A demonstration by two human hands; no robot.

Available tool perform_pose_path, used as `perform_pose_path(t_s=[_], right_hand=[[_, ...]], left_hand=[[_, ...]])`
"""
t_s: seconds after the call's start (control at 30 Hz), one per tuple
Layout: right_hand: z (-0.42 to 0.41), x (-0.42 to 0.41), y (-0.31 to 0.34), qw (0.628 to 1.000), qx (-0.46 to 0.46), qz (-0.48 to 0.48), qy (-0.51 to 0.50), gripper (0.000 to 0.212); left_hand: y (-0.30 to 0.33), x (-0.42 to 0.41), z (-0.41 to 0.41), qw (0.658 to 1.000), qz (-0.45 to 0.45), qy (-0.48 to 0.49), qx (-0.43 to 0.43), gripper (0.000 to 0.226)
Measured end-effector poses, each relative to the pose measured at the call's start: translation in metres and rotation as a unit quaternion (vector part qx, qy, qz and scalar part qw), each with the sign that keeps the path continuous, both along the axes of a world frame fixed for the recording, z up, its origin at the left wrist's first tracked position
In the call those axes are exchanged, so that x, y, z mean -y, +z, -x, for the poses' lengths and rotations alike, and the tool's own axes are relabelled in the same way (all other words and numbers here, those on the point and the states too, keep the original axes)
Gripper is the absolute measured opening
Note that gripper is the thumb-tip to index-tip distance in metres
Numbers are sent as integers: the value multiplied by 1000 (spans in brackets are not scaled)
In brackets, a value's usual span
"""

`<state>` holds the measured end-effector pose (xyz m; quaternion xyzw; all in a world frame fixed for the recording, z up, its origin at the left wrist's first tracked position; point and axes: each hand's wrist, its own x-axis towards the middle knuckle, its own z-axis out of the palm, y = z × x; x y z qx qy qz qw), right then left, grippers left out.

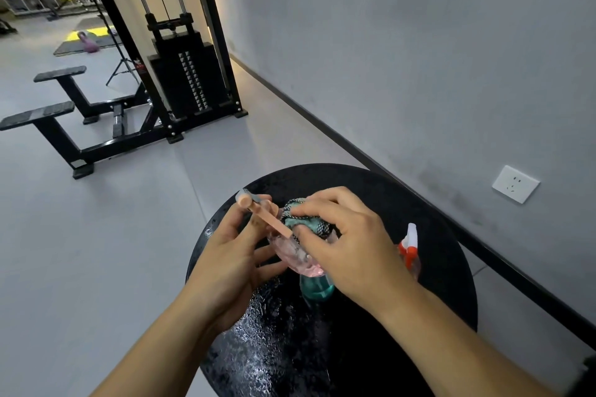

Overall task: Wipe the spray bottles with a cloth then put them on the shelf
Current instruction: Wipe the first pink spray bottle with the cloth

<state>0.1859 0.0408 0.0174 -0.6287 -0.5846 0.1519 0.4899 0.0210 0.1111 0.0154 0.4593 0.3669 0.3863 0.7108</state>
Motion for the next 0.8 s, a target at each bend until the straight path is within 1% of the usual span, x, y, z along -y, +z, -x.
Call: perform_pose_path(t_s=[0.07, 0.13, 0.23, 0.33, 0.43, 0.6, 0.67, 0.8], right_hand=[[-1, 0, 1, 1000, -14, -4, -8, 20], [-5, 1, 0, 999, -38, 14, -32, 18], [-7, 0, -4, 997, -47, 31, -61, 16], [-1, 0, -1, 999, -38, 7, -38, 19], [2, 2, 2, 999, -22, -23, -23, 21], [-8, -1, -1, 994, -72, 2, -84, 20], [-8, -1, -2, 994, -75, -3, -80, 20], [-3, 3, 3, 998, -48, -26, -41, 23]], left_hand=[[2, -1, 3, 1000, -7, 8, 7, 25], [4, -3, 6, 1000, -11, 20, 10, 27], [5, -5, 10, 999, -11, 31, 10, 22], [7, -2, 9, 999, -21, 28, 3, 28], [8, -1, 9, 999, -32, 36, 17, 32], [14, -7, 13, 995, -42, 68, 59, 38], [14, -9, 14, 996, -40, 63, 55, 36], [10, -7, 12, 997, -32, 56, 39, 37]])
